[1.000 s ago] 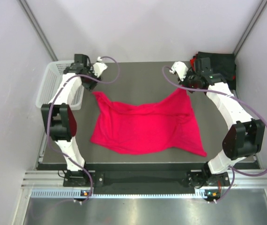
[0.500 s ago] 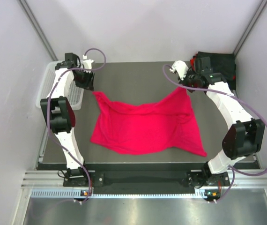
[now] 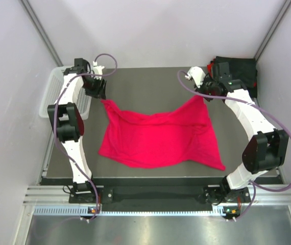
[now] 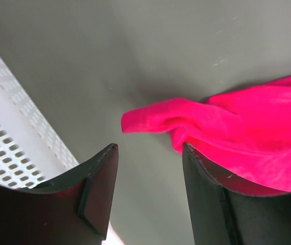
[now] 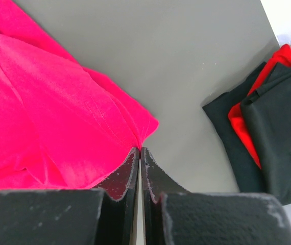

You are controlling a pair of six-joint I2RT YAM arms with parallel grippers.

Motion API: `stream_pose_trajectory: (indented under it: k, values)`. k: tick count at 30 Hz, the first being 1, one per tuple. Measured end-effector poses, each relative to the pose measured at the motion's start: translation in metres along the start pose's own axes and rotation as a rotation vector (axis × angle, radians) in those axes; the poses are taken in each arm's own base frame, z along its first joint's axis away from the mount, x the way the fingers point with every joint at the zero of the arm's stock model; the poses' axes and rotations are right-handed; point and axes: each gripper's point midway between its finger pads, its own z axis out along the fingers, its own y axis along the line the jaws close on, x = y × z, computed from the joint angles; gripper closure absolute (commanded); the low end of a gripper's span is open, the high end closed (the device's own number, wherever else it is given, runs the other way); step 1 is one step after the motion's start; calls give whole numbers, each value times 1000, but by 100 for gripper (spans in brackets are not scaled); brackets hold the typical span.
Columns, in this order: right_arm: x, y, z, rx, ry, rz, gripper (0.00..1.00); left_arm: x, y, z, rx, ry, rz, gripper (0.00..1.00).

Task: Fold and stack the t-shirts
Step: Flatten the tshirt out

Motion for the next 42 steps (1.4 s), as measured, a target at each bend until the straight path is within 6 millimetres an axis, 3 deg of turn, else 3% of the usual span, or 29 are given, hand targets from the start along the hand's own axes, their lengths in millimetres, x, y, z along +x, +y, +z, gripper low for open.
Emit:
stream_pose_trajectory:
  k: [7,23,33,35,42]
  values:
    - [2,0,0,3,11,1,100,7,8,27,-6,49,-19,43]
    - [4,0,2,1,17,1,100,3,18,32,-67,62,-1,48]
    - [4,1,3,-1,19,2,100,20,22,53,-76,128,1,53]
    - [4,0,3,0,19,2,100,23,24,55,-82,139,0,59]
    - [4,1,3,-2,20,2,100,26,23,54,-81,152,3,56]
